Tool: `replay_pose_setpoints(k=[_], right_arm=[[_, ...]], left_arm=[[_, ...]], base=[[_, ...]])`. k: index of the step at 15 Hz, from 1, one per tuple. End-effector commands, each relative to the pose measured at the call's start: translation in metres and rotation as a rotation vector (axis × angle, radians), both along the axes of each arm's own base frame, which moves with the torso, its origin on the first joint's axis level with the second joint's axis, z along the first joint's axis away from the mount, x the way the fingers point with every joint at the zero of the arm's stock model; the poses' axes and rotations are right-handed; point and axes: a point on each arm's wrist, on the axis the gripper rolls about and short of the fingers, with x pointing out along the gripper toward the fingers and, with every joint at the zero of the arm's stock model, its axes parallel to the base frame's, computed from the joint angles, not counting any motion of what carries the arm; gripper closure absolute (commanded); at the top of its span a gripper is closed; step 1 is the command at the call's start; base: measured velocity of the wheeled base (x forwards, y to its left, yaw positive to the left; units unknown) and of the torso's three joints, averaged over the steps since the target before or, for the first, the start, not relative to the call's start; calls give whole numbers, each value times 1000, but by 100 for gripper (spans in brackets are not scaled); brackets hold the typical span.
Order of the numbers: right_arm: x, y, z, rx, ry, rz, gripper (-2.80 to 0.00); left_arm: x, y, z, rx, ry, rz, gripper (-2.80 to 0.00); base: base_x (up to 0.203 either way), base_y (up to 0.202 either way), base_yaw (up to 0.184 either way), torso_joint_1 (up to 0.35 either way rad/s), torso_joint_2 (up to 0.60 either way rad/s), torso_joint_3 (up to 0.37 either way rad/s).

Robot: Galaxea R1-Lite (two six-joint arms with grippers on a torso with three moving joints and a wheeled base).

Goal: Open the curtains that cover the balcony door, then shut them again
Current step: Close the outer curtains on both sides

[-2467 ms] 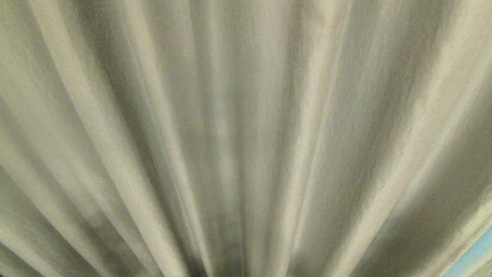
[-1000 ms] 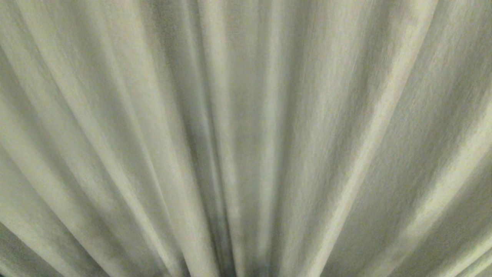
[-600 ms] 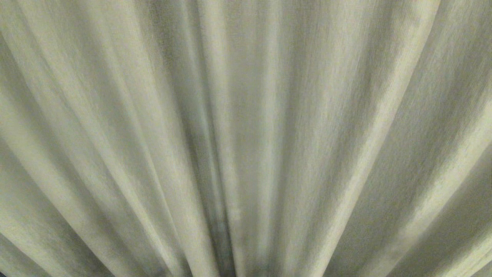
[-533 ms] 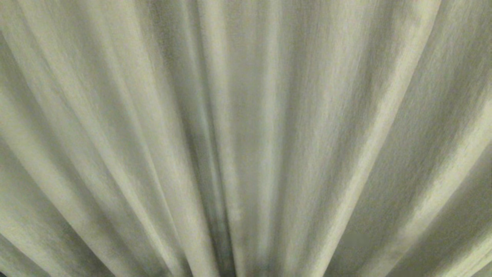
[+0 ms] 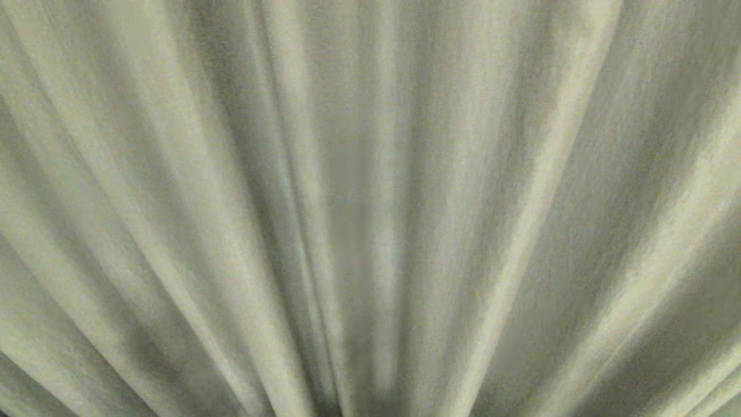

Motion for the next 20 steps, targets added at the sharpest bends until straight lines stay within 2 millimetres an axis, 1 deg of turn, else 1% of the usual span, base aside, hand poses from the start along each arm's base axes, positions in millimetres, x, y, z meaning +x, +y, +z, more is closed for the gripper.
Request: replay_pose_setpoints(k=[1,20], right_arm=[[0,0,0,0,0,0,0],[0,0,0,0,0,0,0]], left_arm=[[0,0,0,0,-1,0,0],[0,0,0,0,0,-3,0]], base=[[0,-198,-2,0,2,6],[0,-190,2,2,4,3]])
